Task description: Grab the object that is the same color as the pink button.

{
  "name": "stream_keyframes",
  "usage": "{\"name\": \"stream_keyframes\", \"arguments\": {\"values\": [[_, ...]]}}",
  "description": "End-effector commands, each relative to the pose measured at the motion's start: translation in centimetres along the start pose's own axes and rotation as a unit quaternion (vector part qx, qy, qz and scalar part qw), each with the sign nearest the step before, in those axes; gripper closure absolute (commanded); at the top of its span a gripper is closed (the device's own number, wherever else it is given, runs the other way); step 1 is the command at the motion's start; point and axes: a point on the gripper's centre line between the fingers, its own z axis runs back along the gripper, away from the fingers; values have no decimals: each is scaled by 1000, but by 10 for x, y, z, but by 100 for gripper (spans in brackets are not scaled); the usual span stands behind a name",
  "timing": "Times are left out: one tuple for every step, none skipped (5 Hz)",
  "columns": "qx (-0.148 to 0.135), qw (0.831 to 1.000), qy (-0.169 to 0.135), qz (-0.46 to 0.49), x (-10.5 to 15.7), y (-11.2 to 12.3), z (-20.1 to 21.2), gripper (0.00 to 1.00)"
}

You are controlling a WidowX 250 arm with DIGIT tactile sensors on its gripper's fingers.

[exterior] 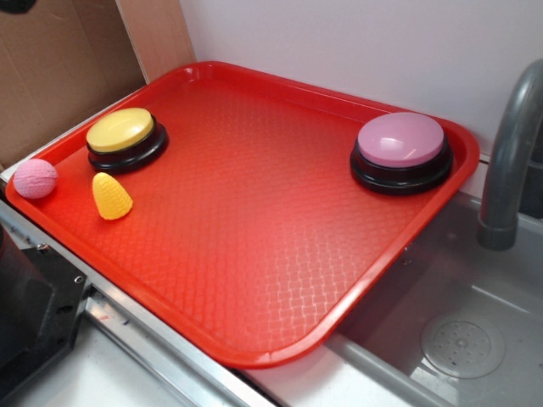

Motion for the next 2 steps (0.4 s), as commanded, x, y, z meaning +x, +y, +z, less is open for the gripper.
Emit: {"name": "stream_keyframes", "arguments": {"values": [[0, 1000, 0, 0, 0, 0, 0, 0], [3, 999, -4, 51, 3, 29, -16, 0]]}}
